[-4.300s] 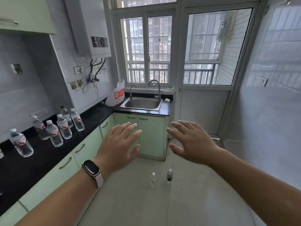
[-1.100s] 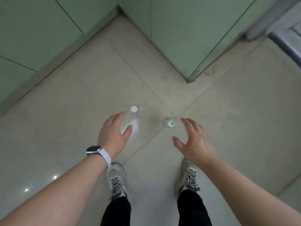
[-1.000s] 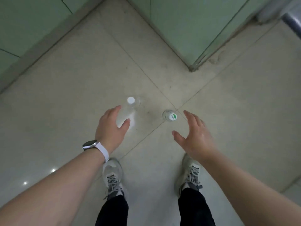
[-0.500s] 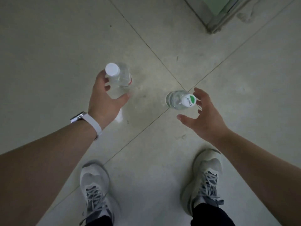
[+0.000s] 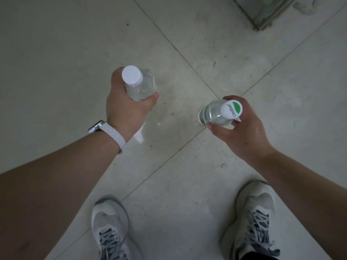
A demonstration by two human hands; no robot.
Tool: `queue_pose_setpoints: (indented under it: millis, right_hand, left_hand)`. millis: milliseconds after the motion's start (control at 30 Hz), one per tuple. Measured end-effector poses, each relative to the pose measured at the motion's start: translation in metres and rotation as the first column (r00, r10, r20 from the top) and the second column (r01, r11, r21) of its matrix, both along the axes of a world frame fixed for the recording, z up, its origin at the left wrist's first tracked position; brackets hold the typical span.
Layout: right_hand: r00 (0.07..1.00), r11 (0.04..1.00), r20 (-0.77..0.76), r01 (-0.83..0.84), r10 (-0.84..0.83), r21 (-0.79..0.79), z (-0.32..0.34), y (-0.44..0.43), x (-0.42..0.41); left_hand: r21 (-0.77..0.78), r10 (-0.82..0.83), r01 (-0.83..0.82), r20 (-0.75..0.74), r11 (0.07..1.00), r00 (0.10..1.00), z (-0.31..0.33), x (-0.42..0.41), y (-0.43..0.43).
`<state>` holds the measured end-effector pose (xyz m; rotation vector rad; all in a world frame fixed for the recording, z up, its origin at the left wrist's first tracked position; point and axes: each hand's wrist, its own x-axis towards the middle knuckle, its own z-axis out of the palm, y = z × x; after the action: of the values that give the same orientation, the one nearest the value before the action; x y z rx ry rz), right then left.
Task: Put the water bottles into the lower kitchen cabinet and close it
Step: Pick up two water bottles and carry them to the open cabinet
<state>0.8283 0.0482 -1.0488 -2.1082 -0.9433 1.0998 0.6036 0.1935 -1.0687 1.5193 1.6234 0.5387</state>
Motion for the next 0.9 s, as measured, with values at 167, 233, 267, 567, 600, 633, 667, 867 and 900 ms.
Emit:
queue_pose_setpoints:
  millis: [167, 233, 267, 567, 600, 633, 667, 867, 900]
  right_hand:
    - [0.999, 0.998, -0.017, 0.052, -0.051, 0.032, 0.014, 0.013, -0.005]
    - [0.999, 0.998, -0.025, 0.047, -0.046, 0.043, 0.03, 0.018, -0.008]
    - [0.999, 0.998, -0.025, 0.041, -0.04, 0.048, 0.039, 0.02, -0.009]
    - [0.994, 0.999, -0.104, 0.014, -0.009, 0.043, 0.185, 0.039, -0.023]
    - [0.993, 0.999, -0.117, 0.006, -0.001, 0.042, 0.208, 0.041, -0.023]
    - [0.992, 0.999, -0.129, -0.002, 0.007, 0.036, 0.232, 0.043, -0.024]
    - [0.991, 0.999, -0.136, -0.011, 0.015, 0.033, 0.256, 0.044, -0.025]
    - [0.989, 0.99, -0.102, -0.098, 0.108, 0.099, 0.405, 0.057, -0.034]
    - [0.989, 0.99, -0.096, -0.099, 0.109, 0.102, 0.427, 0.059, -0.037]
  left_hand:
    - [-0.015, 0.006, -0.006, -0.029, 1.0, 1.0, 0.018, -0.002, -0.007]
    - [-0.033, -0.009, 0.008, -0.033, 0.999, 0.999, 0.035, -0.002, -0.01]
    - [-0.039, -0.017, 0.016, -0.035, 0.999, 0.999, 0.046, -0.002, -0.012]
    - [-0.09, 0.032, -0.034, -0.025, 0.995, 0.999, 0.199, -0.011, -0.024]
    - [-0.091, 0.053, -0.055, -0.025, 0.994, 0.998, 0.222, -0.011, -0.024]
    - [-0.1, 0.072, -0.074, -0.025, 0.992, 0.997, 0.246, -0.011, -0.025]
    - [-0.104, 0.093, -0.094, -0.019, 0.99, 0.996, 0.27, -0.011, -0.026]
    - [-0.103, 0.177, -0.172, 0.036, 0.98, 0.984, 0.412, -0.018, -0.032]
    - [-0.094, 0.188, -0.184, 0.042, 0.978, 0.981, 0.435, -0.02, -0.035]
